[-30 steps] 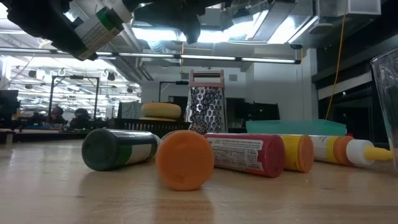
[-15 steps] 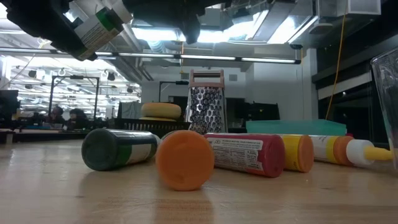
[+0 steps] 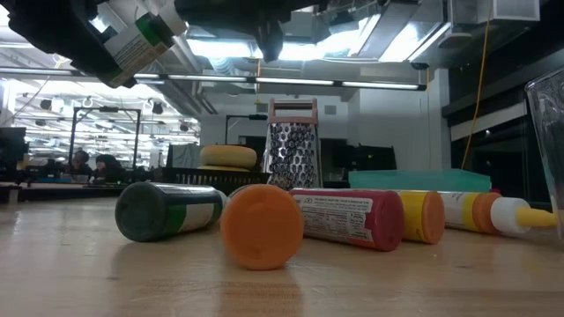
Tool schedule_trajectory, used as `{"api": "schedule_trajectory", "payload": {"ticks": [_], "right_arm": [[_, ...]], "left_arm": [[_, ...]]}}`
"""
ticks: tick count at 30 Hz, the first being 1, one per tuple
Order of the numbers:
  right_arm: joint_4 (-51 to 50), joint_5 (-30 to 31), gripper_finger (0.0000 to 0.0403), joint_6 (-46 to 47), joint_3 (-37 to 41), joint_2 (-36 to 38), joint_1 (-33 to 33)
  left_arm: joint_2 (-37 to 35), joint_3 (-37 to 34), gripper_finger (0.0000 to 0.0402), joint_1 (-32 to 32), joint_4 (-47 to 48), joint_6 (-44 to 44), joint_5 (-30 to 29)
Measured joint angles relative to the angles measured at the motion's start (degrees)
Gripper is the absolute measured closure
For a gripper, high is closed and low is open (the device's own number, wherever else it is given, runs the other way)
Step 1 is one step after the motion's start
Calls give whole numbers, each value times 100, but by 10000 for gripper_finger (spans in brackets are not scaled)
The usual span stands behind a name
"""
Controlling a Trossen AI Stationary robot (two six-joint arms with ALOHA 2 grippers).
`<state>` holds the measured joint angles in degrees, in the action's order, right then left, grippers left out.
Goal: Pick & Place Food Item
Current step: Put the left green food coloring bottle into the transparent bin
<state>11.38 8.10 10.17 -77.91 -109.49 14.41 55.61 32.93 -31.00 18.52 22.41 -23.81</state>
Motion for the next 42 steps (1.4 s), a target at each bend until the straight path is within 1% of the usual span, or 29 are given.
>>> {"api": "schedule_trajectory", "payload": {"ticks": [3, 6, 8, 10, 13, 15, 18, 22, 25, 29, 32, 36, 42], "right_arm": [[44, -2, 366, -34, 0, 0, 2], [180, 14, 366, -174, 2, 23, 23], [169, 158, 367, -331, 6, 100, 71], [-15, 343, 367, -497, 7, 253, 128], [-255, 425, 367, -577, 7, 567, 158], [-471, 475, 367, -594, 4, 772, 158], [-1072, 539, 367, -511, 4, 1121, 182], [-2228, 440, 367, 74, -29, 1632, 199], [-3549, 433, 367, 654, -283, 1859, 230], [-5522, 162, 367, 1437, -1164, 1868, 327], [-6535, -42, 367, 1851, -1879, 1766, 434], [-7466, -142, 367, 2479, -2511, 1703, 627], [-8640, -583, 367, 3972, -2664, 1700, 1085]], "left_arm": [[-1, 0, 262, -2, -27, -85, 26], [-22, 0, 238, -35, -94, -387, -29], [-89, 0, 222, -114, -154, -551, -93], [-159, 0, 208, -225, -169, -587, -171], [-336, 0, 197, -417, -137, -589, -393], [-447, 0, 194, -522, -90, -584, -571], [-616, 0, 194, -661, 22, -524, -733], [-758, -1, 197, -784, 107, -393, -933], [-799, -2, 199, -848, 105, -373, -975], [-793, -2, 199, -844, 92, -373, -978], [-793, -2, 199, -820, 76, -406, -982], [-793, -2, 199, -817, 47, -374, -982], [-793, -2, 199, -835, 49, -366, -973]]}}
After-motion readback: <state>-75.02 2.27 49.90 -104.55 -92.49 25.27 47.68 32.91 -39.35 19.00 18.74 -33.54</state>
